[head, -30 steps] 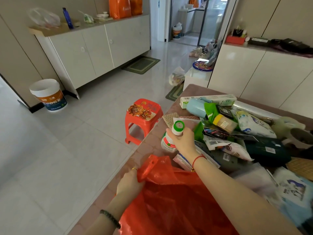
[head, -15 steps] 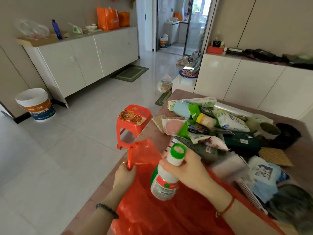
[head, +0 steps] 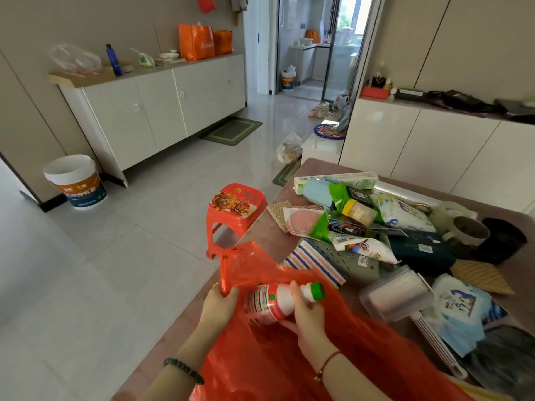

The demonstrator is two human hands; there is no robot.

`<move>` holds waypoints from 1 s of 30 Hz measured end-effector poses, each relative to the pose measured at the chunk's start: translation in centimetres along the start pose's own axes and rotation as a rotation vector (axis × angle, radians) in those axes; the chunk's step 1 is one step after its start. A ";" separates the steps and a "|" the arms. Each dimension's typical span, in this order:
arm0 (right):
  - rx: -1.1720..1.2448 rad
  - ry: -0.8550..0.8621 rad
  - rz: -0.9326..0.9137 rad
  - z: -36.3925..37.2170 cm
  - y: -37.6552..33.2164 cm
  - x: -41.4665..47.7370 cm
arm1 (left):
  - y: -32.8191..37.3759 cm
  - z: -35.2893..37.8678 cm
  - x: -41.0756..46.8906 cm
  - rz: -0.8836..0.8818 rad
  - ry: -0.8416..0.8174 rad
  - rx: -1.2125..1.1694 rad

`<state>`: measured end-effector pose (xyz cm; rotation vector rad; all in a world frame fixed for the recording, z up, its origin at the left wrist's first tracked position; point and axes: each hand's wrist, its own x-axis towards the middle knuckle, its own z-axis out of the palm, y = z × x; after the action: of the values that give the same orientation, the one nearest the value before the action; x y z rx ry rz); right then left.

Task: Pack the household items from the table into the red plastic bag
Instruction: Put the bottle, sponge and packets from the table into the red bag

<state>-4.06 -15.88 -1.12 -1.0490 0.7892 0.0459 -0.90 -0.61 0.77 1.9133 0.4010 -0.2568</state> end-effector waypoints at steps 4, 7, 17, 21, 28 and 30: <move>0.004 -0.128 0.170 -1.6 -0.4 1.2 | 0.4 0.1 0.7 -0.004 -0.002 -0.002; -0.291 -0.197 0.248 -3.0 -1.3 1.7 | 0.5 0.2 1.3 -0.004 -0.012 -0.009; -0.849 -0.035 -0.437 -2.6 -12.9 5.4 | 1.8 0.8 2.4 -0.002 -0.039 -0.008; -1.307 -0.073 -0.585 -1.0 -11.6 8.8 | 1.9 0.8 2.5 -0.002 -0.030 -0.021; -1.759 -0.020 -0.658 0.6 -8.2 11.7 | 0.9 0.3 3.3 0.042 -0.030 -0.033; -1.694 -0.107 -0.625 0.3 -8.0 11.7 | 0.8 0.2 3.3 0.036 -0.034 -0.035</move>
<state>7.81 -23.61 -2.00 -2.8184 0.1196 0.2606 2.44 -0.57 0.21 1.8778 0.3454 -0.2568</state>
